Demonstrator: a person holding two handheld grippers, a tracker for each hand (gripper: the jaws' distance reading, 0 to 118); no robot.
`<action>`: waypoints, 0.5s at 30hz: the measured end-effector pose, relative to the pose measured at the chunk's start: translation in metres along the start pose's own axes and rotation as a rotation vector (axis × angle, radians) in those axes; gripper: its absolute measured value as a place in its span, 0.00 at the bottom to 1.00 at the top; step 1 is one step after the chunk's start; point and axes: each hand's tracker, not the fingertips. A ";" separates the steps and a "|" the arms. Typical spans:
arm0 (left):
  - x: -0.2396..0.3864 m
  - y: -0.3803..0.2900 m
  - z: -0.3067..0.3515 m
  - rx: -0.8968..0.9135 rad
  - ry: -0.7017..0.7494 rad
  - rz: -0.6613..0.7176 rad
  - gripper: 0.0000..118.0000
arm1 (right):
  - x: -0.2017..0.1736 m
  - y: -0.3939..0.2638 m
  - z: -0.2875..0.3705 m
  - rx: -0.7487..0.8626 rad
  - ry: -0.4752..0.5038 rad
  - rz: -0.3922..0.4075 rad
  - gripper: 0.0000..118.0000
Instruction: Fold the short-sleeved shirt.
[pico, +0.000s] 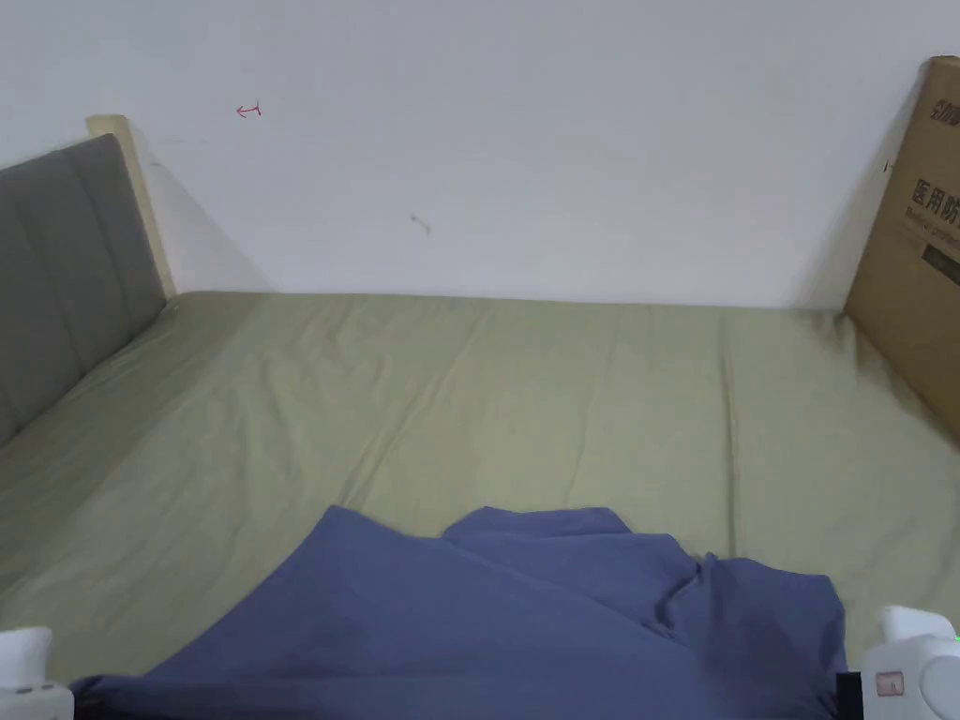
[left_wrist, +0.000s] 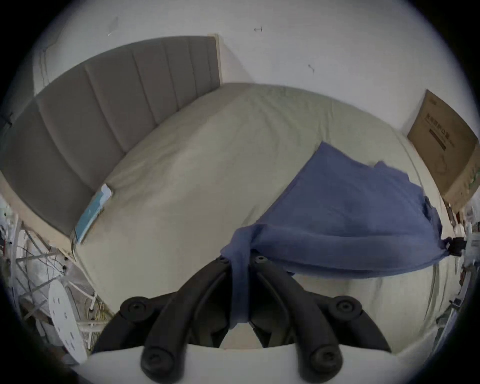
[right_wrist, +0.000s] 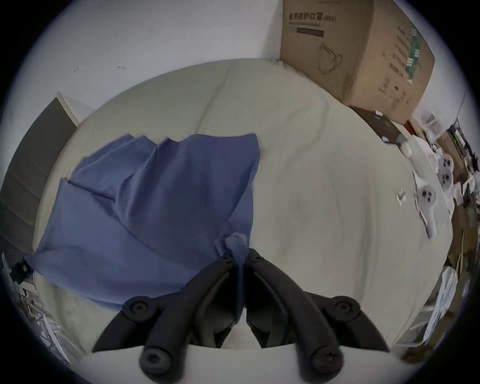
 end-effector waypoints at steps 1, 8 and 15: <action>-0.004 -0.011 0.002 -0.011 -0.003 0.005 0.07 | 0.004 -0.007 0.003 -0.001 0.005 -0.009 0.03; -0.028 -0.070 0.015 -0.062 -0.041 0.010 0.07 | 0.020 -0.053 0.024 -0.008 0.005 -0.034 0.03; -0.020 -0.085 0.023 -0.089 -0.082 -0.019 0.92 | 0.019 -0.071 0.038 -0.024 0.038 -0.015 0.82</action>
